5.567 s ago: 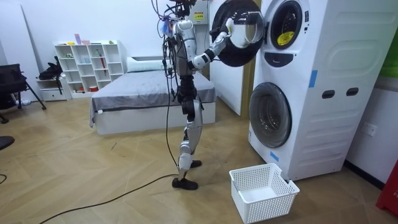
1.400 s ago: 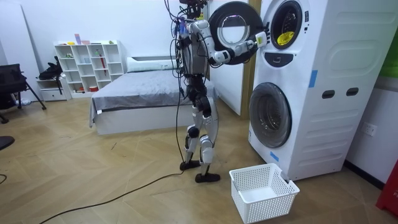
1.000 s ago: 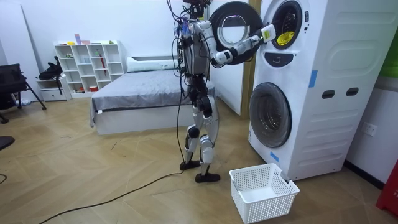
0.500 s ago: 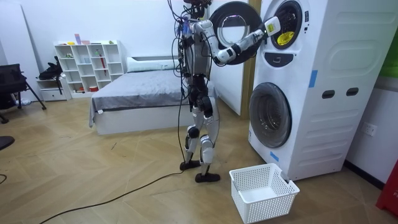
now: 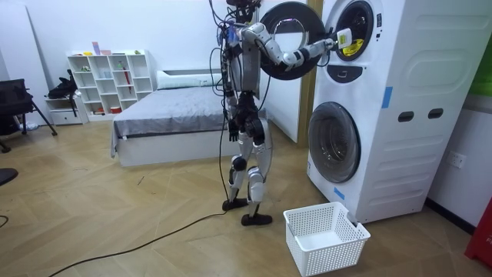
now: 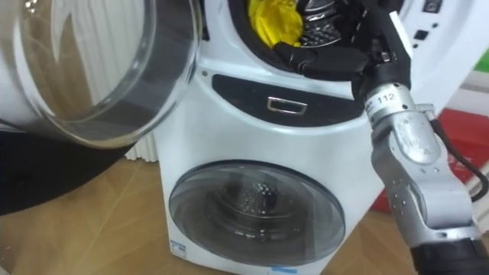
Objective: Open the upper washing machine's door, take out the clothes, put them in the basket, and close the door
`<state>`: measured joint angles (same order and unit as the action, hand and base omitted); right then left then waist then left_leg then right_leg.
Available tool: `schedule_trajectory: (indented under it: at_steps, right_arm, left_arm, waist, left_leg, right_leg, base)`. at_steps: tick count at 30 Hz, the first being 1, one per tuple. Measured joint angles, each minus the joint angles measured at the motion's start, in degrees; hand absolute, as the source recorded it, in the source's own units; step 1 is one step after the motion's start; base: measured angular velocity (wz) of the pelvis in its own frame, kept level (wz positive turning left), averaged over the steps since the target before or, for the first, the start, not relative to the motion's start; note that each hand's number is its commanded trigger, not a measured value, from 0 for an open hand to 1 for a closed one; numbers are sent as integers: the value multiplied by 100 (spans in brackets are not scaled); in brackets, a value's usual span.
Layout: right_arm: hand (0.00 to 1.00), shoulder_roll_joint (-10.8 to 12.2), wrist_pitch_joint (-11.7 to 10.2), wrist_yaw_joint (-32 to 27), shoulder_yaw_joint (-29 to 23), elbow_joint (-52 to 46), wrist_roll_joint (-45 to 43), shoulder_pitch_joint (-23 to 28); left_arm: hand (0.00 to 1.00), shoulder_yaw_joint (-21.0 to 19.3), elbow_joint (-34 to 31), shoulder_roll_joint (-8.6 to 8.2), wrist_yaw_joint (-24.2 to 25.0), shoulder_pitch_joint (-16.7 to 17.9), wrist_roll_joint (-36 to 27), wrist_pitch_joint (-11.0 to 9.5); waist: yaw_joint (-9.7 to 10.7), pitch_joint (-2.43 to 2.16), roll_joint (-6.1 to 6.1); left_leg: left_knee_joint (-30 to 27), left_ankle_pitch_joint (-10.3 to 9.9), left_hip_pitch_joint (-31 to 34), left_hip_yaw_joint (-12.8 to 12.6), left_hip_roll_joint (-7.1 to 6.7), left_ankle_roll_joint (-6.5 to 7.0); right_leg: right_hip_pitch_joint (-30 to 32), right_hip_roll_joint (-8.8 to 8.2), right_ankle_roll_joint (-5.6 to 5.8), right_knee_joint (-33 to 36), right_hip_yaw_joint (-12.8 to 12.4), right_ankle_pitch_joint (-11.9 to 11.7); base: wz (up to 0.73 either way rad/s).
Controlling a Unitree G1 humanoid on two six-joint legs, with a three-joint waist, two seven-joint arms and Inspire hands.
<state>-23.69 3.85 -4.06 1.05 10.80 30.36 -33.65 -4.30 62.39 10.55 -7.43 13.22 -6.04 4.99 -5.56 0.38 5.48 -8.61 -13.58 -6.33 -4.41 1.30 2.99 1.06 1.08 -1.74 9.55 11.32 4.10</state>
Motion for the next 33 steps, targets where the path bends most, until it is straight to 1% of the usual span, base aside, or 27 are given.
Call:
schedule_trajectory:
  at_steps: [2, 4, 5, 7, 9, 12, 17, 20, 21, 23, 24, 27, 29, 31, 33]
  right_arm:
    - [0, -24, -2, 2, 0, 20, 106, -47]
    - [0, -28, -1, -13, 11, 226, 180, -261]
    - [0, -28, -1, -24, 21, 279, 180, -330]
    - [0, -27, -1, -78, 115, 384, 102, -596]
    - [0, -26, -1, -92, 235, 397, -97, -717]
    - [0, -26, -1, -102, 274, 398, -347, -729]
    - [0, -27, -1, -161, 273, 448, -434, -729]
    - [0, -36, -4, -121, 273, 785, -381, -729]
    - [0, -40, -1, -102, 273, 1044, -362, -729]
    - [0, -67, 102, -51, 272, 1269, -318, -730]
    - [0, -121, 134, 36, 271, 1404, -235, -730]
    - [0, -351, 201, 192, 219, 1798, -105, -812]
    - [0, -458, 202, 256, 206, 1860, -114, -916]
    - [0, -610, 204, 299, 209, 2118, -249, -1184]
    - [0, -715, 206, 294, 213, 2305, -297, -1359]
  left_arm:
    - [0, 0, -14, 5, 5, 14, 14, 5]
    - [0, 0, -59, 5, 10, 4, 46, 9]
    - [0, -1, -62, 8, 9, -3, 68, 13]
    - [0, -2, -97, 34, -8, -26, 147, 93]
    - [0, -1, -98, 35, -86, -60, 169, 117]
    - [0, -1, -97, 27, -102, -146, 169, 123]
    - [0, -6, -98, 23, -104, -246, 171, 135]
    - [0, -2, -103, 23, -102, -246, 181, 135]
    - [0, -1, -105, 23, -89, -233, 181, 136]
    - [0, 1, -133, 20, -48, -198, 176, 161]
    - [0, -8, -178, 23, -26, -164, 156, 208]
    - [0, -69, -177, 40, 57, -160, 137, 219]
    - [0, -165, -177, 45, 92, -122, 197, 221]
    - [0, -262, -179, 47, 165, -70, 255, 258]
    - [0, -262, -185, 47, 174, -36, 254, 318]
  waist:
    - [-65, -2, 2]
    - [-116, -5, 6]
    - [-117, -5, 6]
    - [-123, -20, 27]
    - [-127, -27, 36]
    - [-195, -43, 59]
    - [-227, -41, 63]
    - [-232, -33, 83]
    - [-243, -32, 89]
    - [-239, -30, 92]
    - [-222, -27, 88]
    - [-190, -29, 87]
    - [-208, -29, 86]
    - [-195, -30, 87]
    - [-195, -31, 89]
  left_leg:
    - [-5, 1, 0, 6, 3, 0]
    - [-10, 1, 6, -4, 0, 1]
    - [-11, 1, 12, -13, -1, 1]
    - [-20, 2, 59, -23, -13, 1]
    - [-26, 4, 62, -21, -8, -2]
    - [-36, 7, 61, -16, 3, -6]
    - [-38, 7, 61, -8, 0, -6]
    - [-50, 7, 23, 0, -3, -6]
    - [-50, 7, 1, 2, -3, -6]
    - [-54, 6, 6, 12, -13, -6]
    - [-66, 6, 25, 41, -23, -5]
    - [-92, 5, 115, 138, -47, -4]
    - [-106, 5, 167, 149, -49, -4]
    - [-106, 5, 206, 165, -49, -4]
    - [-107, 6, 215, 177, -45, -5]
  right_leg:
    - [-1, 0, 0, -4, -9, 0]
    - [6, 1, 0, -15, -18, 0]
    - [13, 2, 0, -17, -17, 0]
    - [20, 0, 0, -90, -21, 0]
    - [19, -7, 0, -97, -20, 0]
    - [10, -5, -1, -98, -15, 1]
    - [4, -12, -1, -100, -14, 1]
    - [-43, -18, -1, -100, -5, 1]
    - [-67, -20, -1, -100, -2, 1]
    - [-64, -30, -1, -93, -2, 1]
    - [-59, -45, -1, -91, 24, 1]
    - [-6, -89, -1, -68, 144, 1]
    - [27, -92, -1, -64, 159, 1]
    - [55, -91, -1, -64, 183, 1]
    - [54, -90, -1, -66, 224, 1]
  base:
    - [2]
    - [0]
    - [0]
    - [0]
    - [0]
    - [1]
    - [0]
    - [0]
    - [0]
    - [2]
    - [13]
    - [15]
    - [3]
    - [5]
    - [8]
